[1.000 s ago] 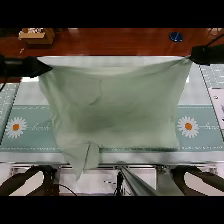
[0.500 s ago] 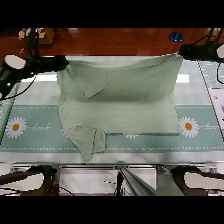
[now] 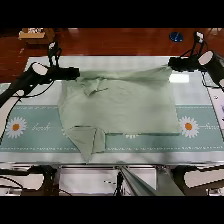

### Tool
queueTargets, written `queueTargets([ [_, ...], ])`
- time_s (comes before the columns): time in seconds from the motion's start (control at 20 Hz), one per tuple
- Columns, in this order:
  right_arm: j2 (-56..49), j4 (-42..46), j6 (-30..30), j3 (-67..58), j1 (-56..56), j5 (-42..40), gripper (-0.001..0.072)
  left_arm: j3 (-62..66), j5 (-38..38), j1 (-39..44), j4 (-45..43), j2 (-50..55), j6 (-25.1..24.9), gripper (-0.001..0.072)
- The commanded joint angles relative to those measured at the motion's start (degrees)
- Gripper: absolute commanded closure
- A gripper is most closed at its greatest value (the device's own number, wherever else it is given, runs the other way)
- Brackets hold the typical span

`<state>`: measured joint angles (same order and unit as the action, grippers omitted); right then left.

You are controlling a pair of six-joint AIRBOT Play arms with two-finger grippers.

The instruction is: Fold the shirts.

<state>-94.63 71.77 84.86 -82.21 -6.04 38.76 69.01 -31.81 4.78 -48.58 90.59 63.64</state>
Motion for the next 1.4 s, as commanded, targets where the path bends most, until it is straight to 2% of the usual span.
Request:
queueTargets([
  [0.0,-0.22,0.66,-0.02,0.02,-0.20,3.54,0.0667,0.57,-4.35,-2.03,-0.72,0.00,-1.46,0.0686],
  [0.25,4.39,0.83,-1.77,0.02,-4.52,12.13,0.0668,5.57,-24.17,-9.86,-3.50,-2.69,-1.51,0.0687],
  [0.4,3.28,0.83,-1.77,0.09,-5.81,18.25,0.0668,5.27,-33.05,-10.80,-3.80,-1.11,-2.29,0.0686],
  [0.5,1.97,0.81,-1.79,0.09,-5.62,21.05,0.0668,4.35,-35.54,-10.49,-3.93,0.39,-1.81,0.0686],
  [0.9,-1.38,0.44,-1.77,0.09,-5.64,23.87,0.0666,2.23,-36.37,-9.27,-3.91,2.73,-0.66,0.0685],
  [0.95,-1.38,0.87,-2.29,0.09,-5.64,23.98,0.0621,2.25,-36.87,-9.29,-3.78,2.82,-0.28,0.0642],
  [1.0,-1.14,0.83,-4.76,-0.02,-5.68,24.83,0.0430,2.67,-37.79,-9.55,-2.78,2.69,-0.13,0.0482],
  [1.05,-0.57,2.29,-7.28,-0.59,-5.92,26.80,0.0292,4.09,-40.85,-10.25,-2.93,2.54,-0.17,0.0246],
  [1.1,0.28,6.27,-8.79,-1.92,-5.95,29.79,0.0266,6.27,-44.61,-11.47,-4.81,2.36,-0.15,0.0142],
  [1.2,3.13,17.33,-8.35,-4.72,-6.10,35.89,0.0266,10.36,-51.45,-15.28,-8.09,1.64,2.56,0.0143],
  [1.3,7.98,18.75,-5.20,-5.09,-7.96,40.37,0.0266,11.04,-55.30,-19.85,-6.56,-0.98,9.14,0.0145],
  [1.35,10.12,18.99,-5.22,-4.72,-8.94,42.34,0.0267,10.05,-56.37,-21.86,-5.81,-3.37,9.09,0.0166],
])
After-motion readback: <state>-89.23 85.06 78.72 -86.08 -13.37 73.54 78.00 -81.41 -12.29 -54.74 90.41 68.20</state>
